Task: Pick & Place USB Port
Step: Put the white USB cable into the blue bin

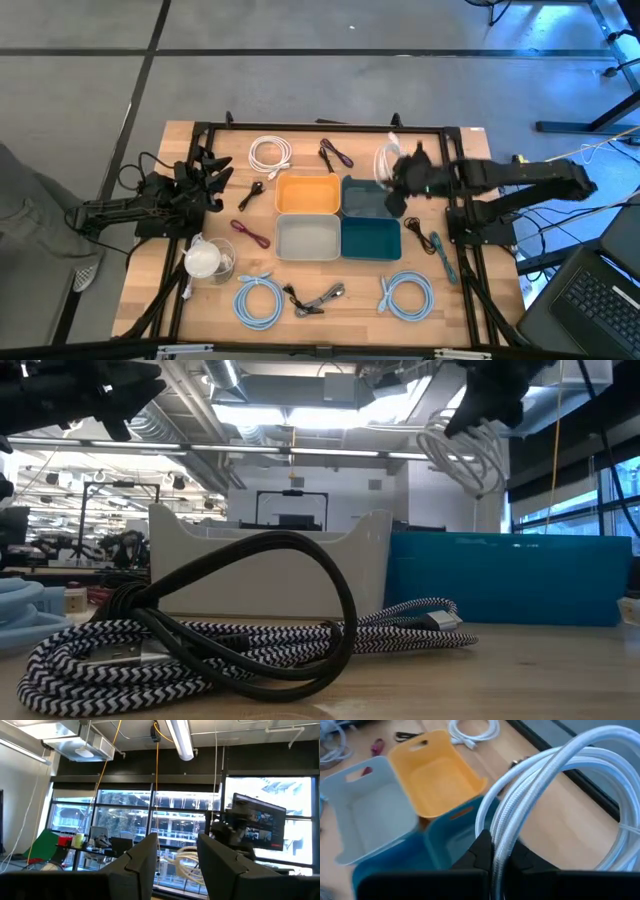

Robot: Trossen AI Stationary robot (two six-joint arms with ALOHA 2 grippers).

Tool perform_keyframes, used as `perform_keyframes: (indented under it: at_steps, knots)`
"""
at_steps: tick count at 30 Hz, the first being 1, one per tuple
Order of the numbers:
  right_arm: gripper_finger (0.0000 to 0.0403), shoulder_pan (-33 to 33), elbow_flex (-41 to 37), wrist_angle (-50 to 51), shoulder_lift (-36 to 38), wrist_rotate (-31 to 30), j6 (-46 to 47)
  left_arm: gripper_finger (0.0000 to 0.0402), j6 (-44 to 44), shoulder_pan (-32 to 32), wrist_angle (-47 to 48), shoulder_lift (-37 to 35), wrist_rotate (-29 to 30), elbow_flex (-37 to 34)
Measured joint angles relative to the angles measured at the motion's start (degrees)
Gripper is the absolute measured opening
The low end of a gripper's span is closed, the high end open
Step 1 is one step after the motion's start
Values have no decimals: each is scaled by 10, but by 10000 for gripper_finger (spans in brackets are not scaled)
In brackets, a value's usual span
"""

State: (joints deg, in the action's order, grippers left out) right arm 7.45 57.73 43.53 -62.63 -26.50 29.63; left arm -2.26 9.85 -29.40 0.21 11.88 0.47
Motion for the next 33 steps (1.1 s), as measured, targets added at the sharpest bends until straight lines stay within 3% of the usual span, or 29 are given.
perform_keyframes:
  at_steps: [5,9,14,18,22,27,33]
  knots:
    - [14,124,7,-9,-62,-86,95,132,0,0,0,0,0,0]
    - [14,187,62,2,-137,-137,109,132,-1,0,0,0,0,0]
    - [14,224,197,154,-267,-175,126,132,-30,0,0,0,0,0]
    - [14,232,286,312,-373,-152,206,132,-40,0,0,0,0,0]
    - [14,243,329,397,-450,-111,264,132,-60,0,1,0,-16,0]
    - [14,261,371,399,-497,-75,298,132,-81,0,16,0,-40,0]
    - [14,278,425,394,-512,-86,310,132,-90,0,35,0,-42,0]
